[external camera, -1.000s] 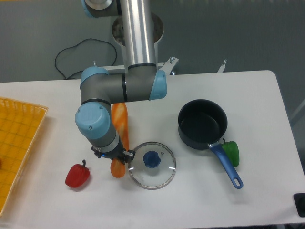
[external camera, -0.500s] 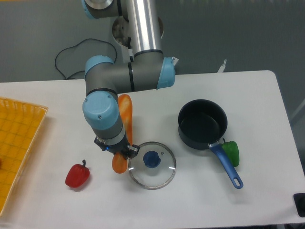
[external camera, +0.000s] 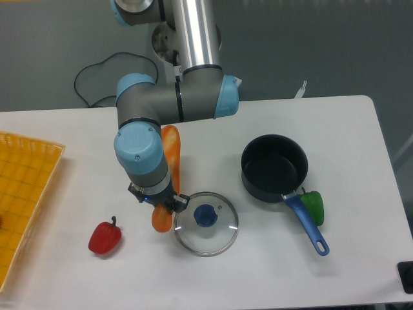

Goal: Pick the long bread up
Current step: 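Lift the baguette upright off the table with the gripper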

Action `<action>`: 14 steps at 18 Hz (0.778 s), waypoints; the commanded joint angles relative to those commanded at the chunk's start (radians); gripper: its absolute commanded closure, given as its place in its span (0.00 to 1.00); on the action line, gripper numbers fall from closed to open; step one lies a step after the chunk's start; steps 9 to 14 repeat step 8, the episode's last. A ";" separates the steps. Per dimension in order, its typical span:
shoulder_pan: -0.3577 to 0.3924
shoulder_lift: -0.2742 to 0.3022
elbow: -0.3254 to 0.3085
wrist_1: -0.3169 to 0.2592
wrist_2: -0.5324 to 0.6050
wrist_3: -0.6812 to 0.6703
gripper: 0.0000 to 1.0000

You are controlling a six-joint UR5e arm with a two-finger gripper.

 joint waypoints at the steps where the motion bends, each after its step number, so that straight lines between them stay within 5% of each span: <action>1: 0.000 0.000 0.000 0.000 0.000 0.000 0.60; 14: 0.002 0.006 -0.006 -0.002 -0.003 0.000 0.60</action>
